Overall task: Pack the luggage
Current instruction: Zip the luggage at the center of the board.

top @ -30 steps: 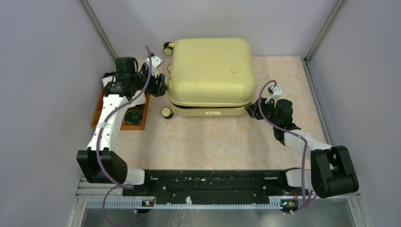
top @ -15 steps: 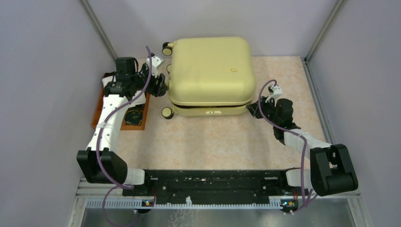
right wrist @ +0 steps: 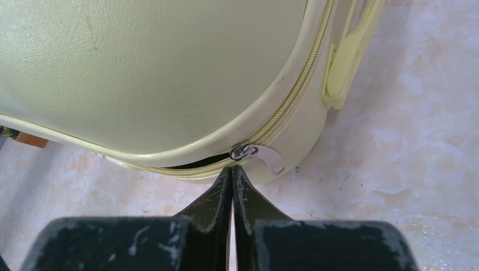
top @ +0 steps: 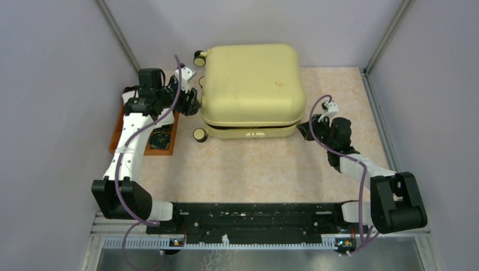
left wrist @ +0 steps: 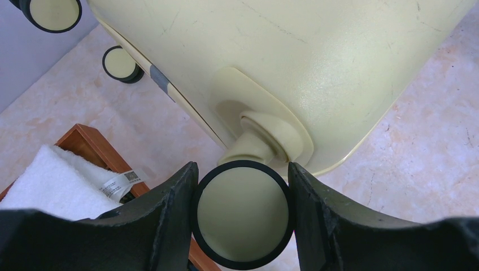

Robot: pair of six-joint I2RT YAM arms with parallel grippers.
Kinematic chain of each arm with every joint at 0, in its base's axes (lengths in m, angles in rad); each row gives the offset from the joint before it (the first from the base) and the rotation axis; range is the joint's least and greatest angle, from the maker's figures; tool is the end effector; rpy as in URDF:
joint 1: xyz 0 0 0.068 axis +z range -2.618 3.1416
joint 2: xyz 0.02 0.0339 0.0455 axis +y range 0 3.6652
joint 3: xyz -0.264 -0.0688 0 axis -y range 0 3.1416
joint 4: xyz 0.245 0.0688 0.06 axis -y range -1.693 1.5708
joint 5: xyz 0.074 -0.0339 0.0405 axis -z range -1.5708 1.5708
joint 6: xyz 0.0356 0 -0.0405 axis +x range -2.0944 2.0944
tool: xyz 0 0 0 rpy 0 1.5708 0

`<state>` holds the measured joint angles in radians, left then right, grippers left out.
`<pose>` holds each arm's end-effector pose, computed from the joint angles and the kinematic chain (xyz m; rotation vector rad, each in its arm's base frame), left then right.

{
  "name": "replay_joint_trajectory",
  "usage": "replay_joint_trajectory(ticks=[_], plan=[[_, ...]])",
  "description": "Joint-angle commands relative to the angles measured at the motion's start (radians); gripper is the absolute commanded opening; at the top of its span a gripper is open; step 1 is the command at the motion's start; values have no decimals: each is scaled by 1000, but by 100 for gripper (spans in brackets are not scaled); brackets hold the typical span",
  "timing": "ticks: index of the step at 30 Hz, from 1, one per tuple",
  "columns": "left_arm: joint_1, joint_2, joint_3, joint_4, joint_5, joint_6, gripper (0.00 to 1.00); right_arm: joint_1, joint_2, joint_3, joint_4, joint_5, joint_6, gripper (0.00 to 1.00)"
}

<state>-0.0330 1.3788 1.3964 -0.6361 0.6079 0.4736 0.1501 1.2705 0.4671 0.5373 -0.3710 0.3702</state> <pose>0.2968 -0.0301 0.3771 0.8407 1.9149 -0.3993 0.2538 0.0514 0.2028 -0.0607 1.8755 0.7018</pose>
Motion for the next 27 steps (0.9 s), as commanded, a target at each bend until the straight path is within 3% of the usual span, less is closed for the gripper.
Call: replay_joint_trajectory(ticks=[1, 9, 12, 13, 15, 21, 27], plan=[[1, -76, 54, 105, 35, 8, 0, -9, -38, 25, 34, 6, -36, 0], [1, -60, 107, 92, 38, -16, 0, -34, -104, -16, -23, 21, -57, 0], [1, -60, 123, 94, 25, -16, 0, -87, -156, -40, -44, 5, -49, 49], [2, -60, 124, 96, 23, -16, 0, -102, -164, -46, -42, -13, -53, 57], [3, -58, 124, 102, 21, -17, 0, -123, -152, -48, -9, -90, -81, 64], [4, -47, 118, 105, 30, -27, 0, -130, 21, 47, 28, -332, -132, 70], [4, -58, 98, 109, 25, -21, 0, -146, 102, 79, 68, -356, -172, 66]])
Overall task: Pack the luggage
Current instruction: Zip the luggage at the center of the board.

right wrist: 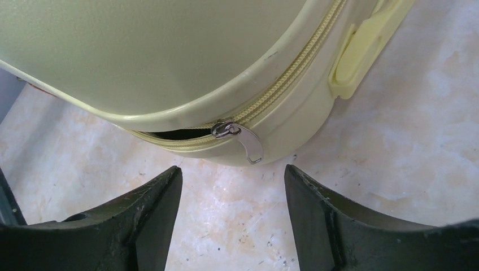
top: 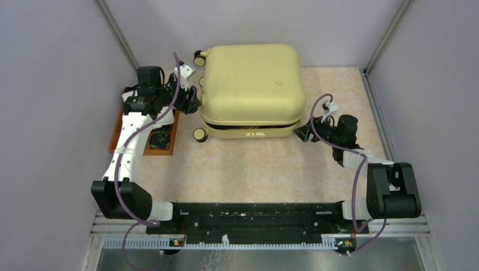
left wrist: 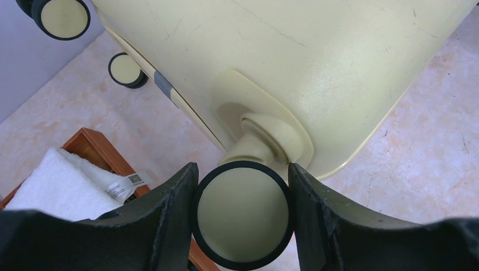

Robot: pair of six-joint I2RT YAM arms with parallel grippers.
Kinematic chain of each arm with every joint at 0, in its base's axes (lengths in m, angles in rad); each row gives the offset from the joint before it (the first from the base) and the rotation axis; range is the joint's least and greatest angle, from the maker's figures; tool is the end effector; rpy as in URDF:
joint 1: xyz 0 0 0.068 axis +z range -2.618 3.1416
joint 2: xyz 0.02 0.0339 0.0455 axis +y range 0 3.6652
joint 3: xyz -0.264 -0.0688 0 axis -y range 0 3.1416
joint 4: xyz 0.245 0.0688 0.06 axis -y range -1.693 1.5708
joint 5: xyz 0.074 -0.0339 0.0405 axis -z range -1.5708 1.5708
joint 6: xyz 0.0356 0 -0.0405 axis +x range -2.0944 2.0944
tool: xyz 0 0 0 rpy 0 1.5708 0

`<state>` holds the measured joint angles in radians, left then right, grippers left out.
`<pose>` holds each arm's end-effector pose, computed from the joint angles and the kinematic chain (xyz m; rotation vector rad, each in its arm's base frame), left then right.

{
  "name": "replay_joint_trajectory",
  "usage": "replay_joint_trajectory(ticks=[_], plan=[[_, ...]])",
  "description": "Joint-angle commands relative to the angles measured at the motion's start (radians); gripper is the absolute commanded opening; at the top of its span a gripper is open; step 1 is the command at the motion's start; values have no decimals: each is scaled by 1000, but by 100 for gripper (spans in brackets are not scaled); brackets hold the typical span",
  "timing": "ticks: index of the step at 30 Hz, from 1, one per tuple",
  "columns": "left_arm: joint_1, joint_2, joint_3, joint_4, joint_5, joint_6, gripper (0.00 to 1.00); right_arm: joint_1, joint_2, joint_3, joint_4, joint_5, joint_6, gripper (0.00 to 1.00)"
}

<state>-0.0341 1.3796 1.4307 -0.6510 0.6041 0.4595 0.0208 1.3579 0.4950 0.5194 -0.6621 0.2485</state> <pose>0.2958 -0.0303 0.3868 0.8277 1.9058 -0.3961 0.2647 0.0274 0.1900 -0.2369 1.9058 0.8122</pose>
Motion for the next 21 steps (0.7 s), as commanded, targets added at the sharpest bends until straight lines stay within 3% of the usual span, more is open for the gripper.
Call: replay_joint_trajectory(ticks=[1, 10, 13, 21], plan=[[4, -59, 62, 123, 30, -5, 0, -18, 17, 52, 100, -66, -52, 66], [7, -62, 61, 105, 23, 18, 0, -46, 189, 122, 250, -233, 14, 58], [6, -66, 64, 99, 18, 31, 0, -48, 221, 120, 322, -262, 54, 52], [6, -63, 74, 90, 18, 28, 0, -48, 207, 109, 305, -219, 54, 30]])
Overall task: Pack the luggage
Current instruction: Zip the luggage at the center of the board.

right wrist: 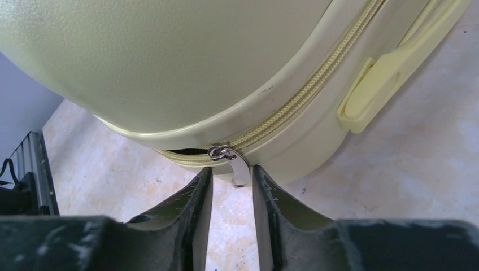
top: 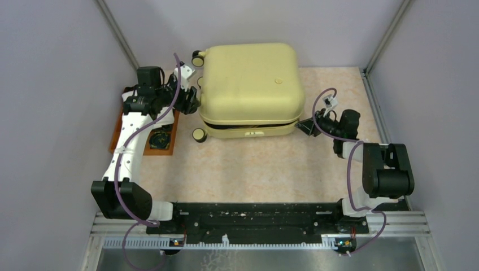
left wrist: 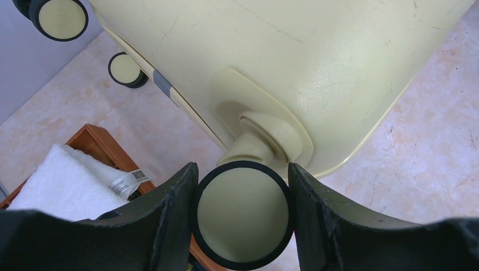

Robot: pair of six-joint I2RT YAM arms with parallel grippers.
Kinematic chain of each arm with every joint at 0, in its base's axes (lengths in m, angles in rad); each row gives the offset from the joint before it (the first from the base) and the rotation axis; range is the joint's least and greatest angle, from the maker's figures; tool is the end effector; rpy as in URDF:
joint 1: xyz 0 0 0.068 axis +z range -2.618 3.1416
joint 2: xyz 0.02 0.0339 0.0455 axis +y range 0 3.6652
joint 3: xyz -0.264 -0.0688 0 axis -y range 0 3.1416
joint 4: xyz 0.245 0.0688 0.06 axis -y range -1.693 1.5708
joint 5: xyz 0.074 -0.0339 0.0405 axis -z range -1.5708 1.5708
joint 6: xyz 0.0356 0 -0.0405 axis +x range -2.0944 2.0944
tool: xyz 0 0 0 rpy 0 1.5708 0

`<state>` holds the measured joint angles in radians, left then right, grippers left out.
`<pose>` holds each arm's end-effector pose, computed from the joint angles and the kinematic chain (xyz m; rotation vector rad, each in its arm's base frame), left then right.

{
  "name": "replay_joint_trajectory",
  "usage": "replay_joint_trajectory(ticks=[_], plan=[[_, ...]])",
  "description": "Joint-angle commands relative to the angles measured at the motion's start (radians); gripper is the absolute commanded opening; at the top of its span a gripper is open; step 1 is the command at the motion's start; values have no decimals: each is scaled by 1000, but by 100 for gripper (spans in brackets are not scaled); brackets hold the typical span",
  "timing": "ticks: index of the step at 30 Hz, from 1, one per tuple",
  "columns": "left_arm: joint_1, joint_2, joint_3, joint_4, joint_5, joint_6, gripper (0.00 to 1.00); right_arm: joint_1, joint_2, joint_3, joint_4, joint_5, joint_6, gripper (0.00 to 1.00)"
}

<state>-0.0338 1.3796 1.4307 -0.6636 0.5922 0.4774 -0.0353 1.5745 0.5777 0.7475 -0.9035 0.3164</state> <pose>0.2953 -0.0299 0.3856 0.8384 1.9145 -0.3784 0.2983 0.0174 0.1806 -0.3376 1.8060 1.0131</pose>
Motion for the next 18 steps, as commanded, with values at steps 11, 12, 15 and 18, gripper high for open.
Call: replay_joint_trajectory(ticks=[11, 12, 15, 18], plan=[[6, -56, 86, 101, 29, 12, 0, 8, -60, -22, 153, 63, 75, 0], [6, -56, 84, 101, 29, 14, 0, 9, -65, -24, 153, 65, 83, 0], [5, -53, 82, 104, 29, 15, 0, 10, -88, -40, 158, 75, 123, 0], [6, -50, 83, 107, 31, 12, 0, 23, -123, -80, 182, 82, 153, 0]])
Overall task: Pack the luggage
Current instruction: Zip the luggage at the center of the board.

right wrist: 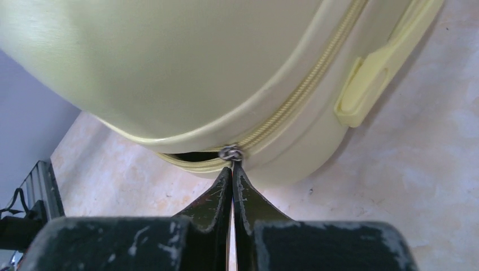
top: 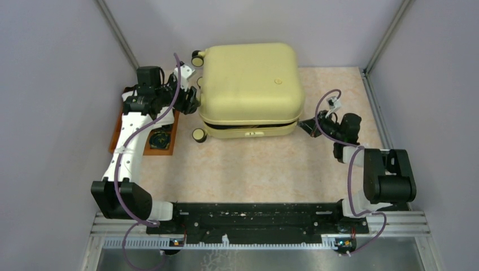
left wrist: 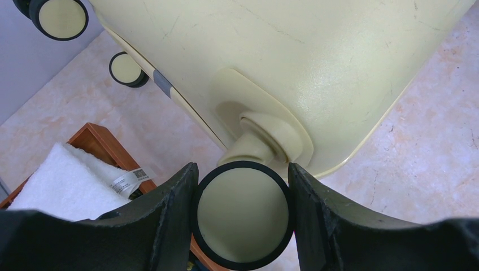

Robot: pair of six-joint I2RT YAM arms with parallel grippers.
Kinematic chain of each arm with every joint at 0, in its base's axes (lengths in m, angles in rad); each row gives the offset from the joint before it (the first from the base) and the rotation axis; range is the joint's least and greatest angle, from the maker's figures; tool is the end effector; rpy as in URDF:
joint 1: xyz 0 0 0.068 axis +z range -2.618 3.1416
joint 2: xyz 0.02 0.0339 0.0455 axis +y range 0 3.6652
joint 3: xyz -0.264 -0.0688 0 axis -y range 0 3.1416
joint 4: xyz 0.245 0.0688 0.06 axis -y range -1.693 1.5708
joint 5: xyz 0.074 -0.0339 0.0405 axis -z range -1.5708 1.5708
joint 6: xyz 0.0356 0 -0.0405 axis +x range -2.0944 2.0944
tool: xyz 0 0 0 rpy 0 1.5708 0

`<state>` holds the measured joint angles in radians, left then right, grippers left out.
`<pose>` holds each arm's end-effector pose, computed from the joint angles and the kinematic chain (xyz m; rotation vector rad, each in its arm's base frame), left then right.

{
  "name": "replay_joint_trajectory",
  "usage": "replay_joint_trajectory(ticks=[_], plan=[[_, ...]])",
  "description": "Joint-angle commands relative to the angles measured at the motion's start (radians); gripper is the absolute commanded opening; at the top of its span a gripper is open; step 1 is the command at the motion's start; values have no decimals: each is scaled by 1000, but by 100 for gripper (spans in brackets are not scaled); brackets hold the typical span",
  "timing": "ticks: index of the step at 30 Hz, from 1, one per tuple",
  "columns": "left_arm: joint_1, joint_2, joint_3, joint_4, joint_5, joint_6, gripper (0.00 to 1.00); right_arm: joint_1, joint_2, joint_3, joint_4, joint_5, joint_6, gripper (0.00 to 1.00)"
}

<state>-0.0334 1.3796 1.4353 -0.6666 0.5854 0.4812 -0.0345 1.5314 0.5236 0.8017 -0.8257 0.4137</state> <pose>0.2952 -0.0295 0.3868 0.8387 1.9144 -0.3681 0.2879 0.0162 0.1820 -0.2137 1.8054 0.9991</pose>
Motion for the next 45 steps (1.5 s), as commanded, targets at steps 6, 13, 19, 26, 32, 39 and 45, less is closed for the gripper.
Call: replay_joint_trajectory(ticks=[6, 13, 19, 26, 32, 39, 45], plan=[[6, -51, 76, 111, 42, 5, 0, 29, -65, -10, 13, 36, 12, 29], [7, -66, 67, 107, 34, 13, 0, 21, -108, 3, -125, 134, -74, 52], [26, -58, 76, 112, 23, -7, 0, -14, -123, 37, -188, 113, -165, 66], [55, -53, 60, 122, 9, -6, 0, -15, 86, 154, -52, -208, -111, 79], [65, -54, 17, 144, -3, -4, 0, -15, 159, 158, 54, -236, -43, 73], [66, -40, 17, 148, 6, -9, 0, 0, 182, 142, 120, -266, 25, 55], [66, -49, 25, 146, -20, 10, 0, 29, 164, 145, -9, -250, -42, 55]])
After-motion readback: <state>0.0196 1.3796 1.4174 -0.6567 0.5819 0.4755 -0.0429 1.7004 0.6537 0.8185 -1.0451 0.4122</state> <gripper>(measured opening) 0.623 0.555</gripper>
